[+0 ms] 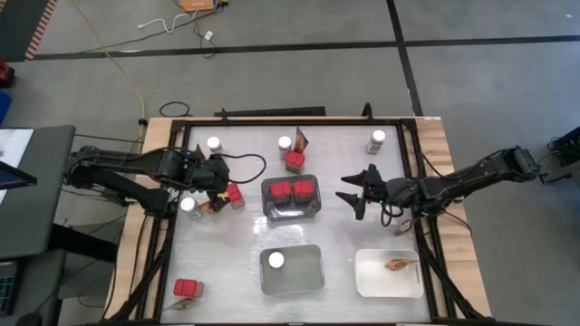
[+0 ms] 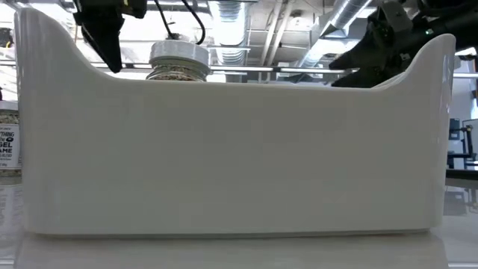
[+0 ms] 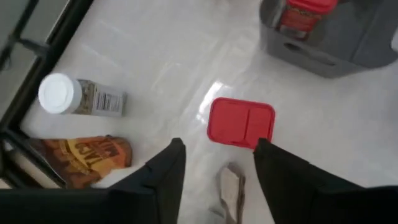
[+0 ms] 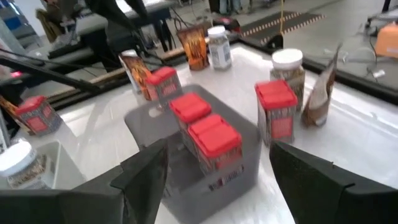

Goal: Sort spices by type
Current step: Put the orange seasoning pack into the white bin

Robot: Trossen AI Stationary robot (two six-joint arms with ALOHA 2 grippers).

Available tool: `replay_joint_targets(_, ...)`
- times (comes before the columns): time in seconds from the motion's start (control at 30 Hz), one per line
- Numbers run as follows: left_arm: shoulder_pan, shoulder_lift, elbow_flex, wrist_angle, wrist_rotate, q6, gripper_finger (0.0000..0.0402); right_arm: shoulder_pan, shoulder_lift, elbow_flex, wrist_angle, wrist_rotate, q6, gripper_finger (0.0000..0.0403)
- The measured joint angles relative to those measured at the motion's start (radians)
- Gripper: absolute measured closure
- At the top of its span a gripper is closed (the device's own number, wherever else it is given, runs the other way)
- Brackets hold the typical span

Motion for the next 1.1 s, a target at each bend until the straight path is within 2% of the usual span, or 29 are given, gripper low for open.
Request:
replay_joint_targets(0.2,0.000,-0.001,-0.009,-0.161,0.042,-0.281,0.0201,0.000,0.000,0.000,-0.023,-0.001,0.029,0.0097)
replay_joint_targets(0.3,0.000,-0.009,-0.064,-0.169,0.056,-0.332,0.0201,0.000,0.000,0.000,-0.019,-0.001,0.029,0.0097)
replay_joint_targets(0.53,-0.001,-0.016,-0.213,-0.057,0.155,-0.279,0.0201,0.000,0.000,0.000,-0.019,-0.001,0.030,0.0097)
replay_joint_targets(0.7,-0.001,-0.016,-0.254,-0.021,0.181,-0.248,0.0201,0.000,0.000,0.000,-0.020,0.000,0.051,0.0097)
replay_joint_targets(0.9,0.000,-0.022,-0.257,-0.030,0.164,-0.202,0.0201,0.000,0.000,0.000,-0.021,0.000,0.055,0.0097)
replay_joint_targets(1.1,0.000,-0.061,-0.191,-0.044,0.138,-0.209,0.0201,0.000,0.000,0.000,-0.021,0.000,0.055,0.0097)
